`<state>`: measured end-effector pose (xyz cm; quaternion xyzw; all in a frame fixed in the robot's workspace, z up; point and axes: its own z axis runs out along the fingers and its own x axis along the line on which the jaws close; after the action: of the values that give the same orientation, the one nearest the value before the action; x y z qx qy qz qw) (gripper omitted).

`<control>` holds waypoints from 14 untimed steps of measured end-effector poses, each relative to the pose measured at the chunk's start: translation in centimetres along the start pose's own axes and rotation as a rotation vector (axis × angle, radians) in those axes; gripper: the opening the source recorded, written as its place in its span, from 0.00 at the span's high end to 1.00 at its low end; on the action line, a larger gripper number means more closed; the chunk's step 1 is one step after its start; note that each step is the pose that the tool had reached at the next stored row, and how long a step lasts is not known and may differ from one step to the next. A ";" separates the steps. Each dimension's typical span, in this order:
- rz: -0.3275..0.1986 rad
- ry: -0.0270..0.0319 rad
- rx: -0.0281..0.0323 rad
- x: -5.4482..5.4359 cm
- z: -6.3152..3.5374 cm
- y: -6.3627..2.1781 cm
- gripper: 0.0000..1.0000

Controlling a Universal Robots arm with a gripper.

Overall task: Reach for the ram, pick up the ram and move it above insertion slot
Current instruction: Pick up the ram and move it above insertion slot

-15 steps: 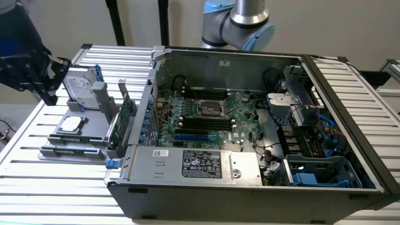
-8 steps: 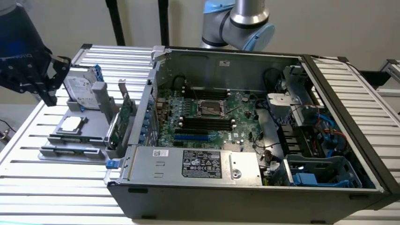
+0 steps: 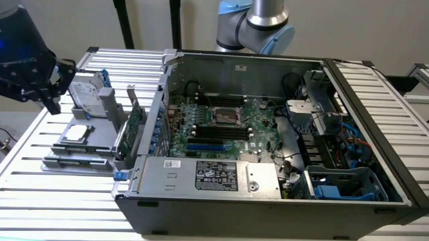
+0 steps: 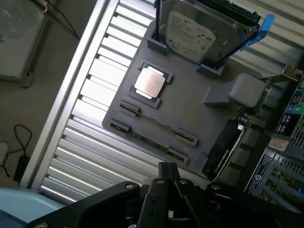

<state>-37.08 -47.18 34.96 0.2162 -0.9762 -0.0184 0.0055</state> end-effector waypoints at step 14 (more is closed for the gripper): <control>-0.254 0.0124 -0.0005 0.0 0.32 -0.01 0.89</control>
<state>-37.08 -47.18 34.64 0.3380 -0.9409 -0.0178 0.0093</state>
